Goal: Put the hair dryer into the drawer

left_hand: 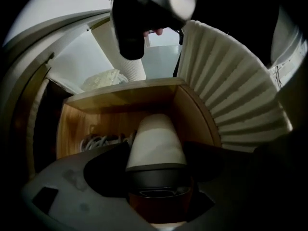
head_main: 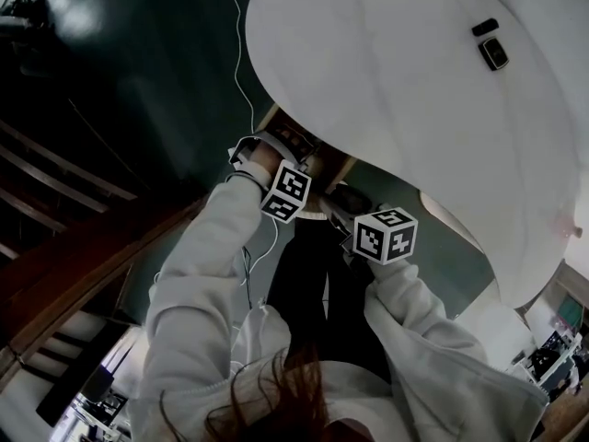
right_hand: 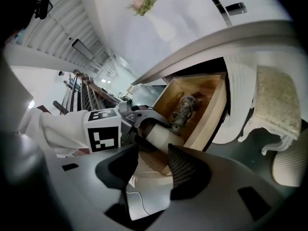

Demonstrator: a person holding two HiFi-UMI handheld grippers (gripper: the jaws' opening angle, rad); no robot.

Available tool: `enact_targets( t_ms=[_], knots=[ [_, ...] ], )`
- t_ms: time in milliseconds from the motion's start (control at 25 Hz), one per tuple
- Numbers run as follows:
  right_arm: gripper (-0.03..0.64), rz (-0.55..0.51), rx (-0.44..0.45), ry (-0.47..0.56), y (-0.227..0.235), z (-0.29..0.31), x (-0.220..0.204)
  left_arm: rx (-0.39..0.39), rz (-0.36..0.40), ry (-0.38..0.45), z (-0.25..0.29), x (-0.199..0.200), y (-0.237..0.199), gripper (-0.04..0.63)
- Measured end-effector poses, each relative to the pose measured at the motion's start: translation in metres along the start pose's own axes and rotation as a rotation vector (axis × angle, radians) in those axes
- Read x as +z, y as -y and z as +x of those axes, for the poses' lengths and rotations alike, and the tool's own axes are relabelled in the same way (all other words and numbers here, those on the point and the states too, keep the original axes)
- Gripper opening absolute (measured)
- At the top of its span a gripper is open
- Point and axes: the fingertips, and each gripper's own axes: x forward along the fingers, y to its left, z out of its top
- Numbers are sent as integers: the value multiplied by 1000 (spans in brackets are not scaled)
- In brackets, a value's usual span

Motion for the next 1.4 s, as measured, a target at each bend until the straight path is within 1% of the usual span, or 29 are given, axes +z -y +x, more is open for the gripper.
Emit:
enact_targets(
  t_ms=[120,200,280,400,560,720,800,920,1040,1240,1320,1400],
  knots=[
    [242,12,2,7,1,-5,-4,-37,-46,9,1,-2,0,351],
    [242,19,3,17,2,-8,-2,-45,-94,21,-1,-2,-4,351],
    [243,18,4,29,3,-11,3,-44,-139,8,-2,-5,-8,351],
    [243,17,10,47,1,-14,11,-39,-149,-43,-2,-13,-7,351],
    [244,8,15,53,-4,-17,12,-32,-160,-64,-4,-16,-4,352],
    [245,13,14,51,-1,-23,9,-26,-178,-53,-10,-17,-7,353],
    [245,21,12,52,1,-25,8,-32,-211,-36,-16,-18,-7,352],
    [247,28,24,65,-1,-29,10,-29,-296,-5,-29,-21,-7,352],
    [253,23,45,86,-4,-35,16,-4,-417,38,-47,-24,-10,351],
    [275,-3,72,81,-12,-41,23,31,-616,113,-74,-30,-13,351],
    [276,-16,78,81,-17,-44,26,53,-720,167,-86,-29,-15,351],
    [276,-29,84,82,-22,-49,29,97,-850,237,-101,-30,-22,351]
  ],
)
